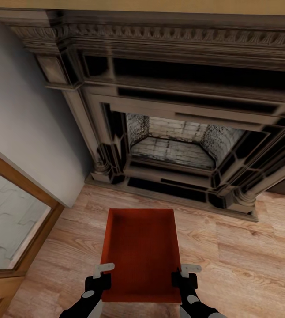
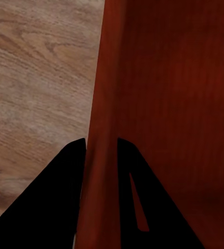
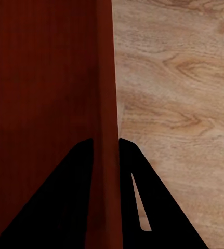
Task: Move the two storage containers from the living room to the garage. In the garage, place one container on the floor and stack the other container on top of it (either order is fine).
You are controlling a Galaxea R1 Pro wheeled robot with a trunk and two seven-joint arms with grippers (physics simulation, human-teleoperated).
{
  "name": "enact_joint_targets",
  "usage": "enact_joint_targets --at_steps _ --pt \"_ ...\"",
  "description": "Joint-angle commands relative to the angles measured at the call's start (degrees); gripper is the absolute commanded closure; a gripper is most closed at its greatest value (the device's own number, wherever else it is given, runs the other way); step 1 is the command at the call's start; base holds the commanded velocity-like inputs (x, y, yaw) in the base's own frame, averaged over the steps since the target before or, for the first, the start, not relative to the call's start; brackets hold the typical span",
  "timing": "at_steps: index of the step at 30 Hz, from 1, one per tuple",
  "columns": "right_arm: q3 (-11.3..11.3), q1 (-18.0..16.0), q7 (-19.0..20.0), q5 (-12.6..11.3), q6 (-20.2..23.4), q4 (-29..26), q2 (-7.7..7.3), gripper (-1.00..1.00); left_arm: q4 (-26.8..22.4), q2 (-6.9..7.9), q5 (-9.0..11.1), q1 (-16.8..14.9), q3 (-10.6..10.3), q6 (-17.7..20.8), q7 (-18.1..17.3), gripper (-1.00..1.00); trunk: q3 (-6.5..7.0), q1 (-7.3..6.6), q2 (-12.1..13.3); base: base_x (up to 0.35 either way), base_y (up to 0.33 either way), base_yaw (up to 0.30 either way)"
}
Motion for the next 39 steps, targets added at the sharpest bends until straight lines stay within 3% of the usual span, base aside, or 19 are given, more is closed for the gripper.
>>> enact_joint_targets --at_steps 1,4,14,15,39 --pt "-0.09 -0.03 -0.62 0.27 -0.47 0.04 0.02 1.0 0.05 0.07 0.93 -0.04 -0.76 -0.36 0.6 1.0 0.02 0.0 -0.02 0.0 0.0 0.0" --pt "-3.57 -0.03 -0.53 3.86 -0.34 0.04 0.05 1.0 0.05 0.07 1.57 -0.04 -1.82 -0.36 0.65 1.0 0.23 0.0 -0.02 0.0 0.0 0.0" --pt "-18.03 -0.03 0.1 18.06 -0.42 0.05 0.04 1.0 0.05 0.07 3.02 -0.04 -2.36 -0.36 0.65 1.0 1.1 0.0 -0.02 0.0 0.0 0.0" --pt "8.64 -0.03 -2.66 -5.0 -2.26 0.04 0.03 1.0 0.05 0.07 1.53 -0.04 -2.32 -0.36 0.65 1.0 1.19 0.0 -0.02 0.0 0.0 0.0" --pt "8.64 -0.03 -2.67 -4.94 -2.29 0.04 0.04 1.0 0.05 0.07 1.51 -0.04 -2.32 -0.36 0.65 1.0 3.32 0.0 -0.02 0.0 0.0 0.0"
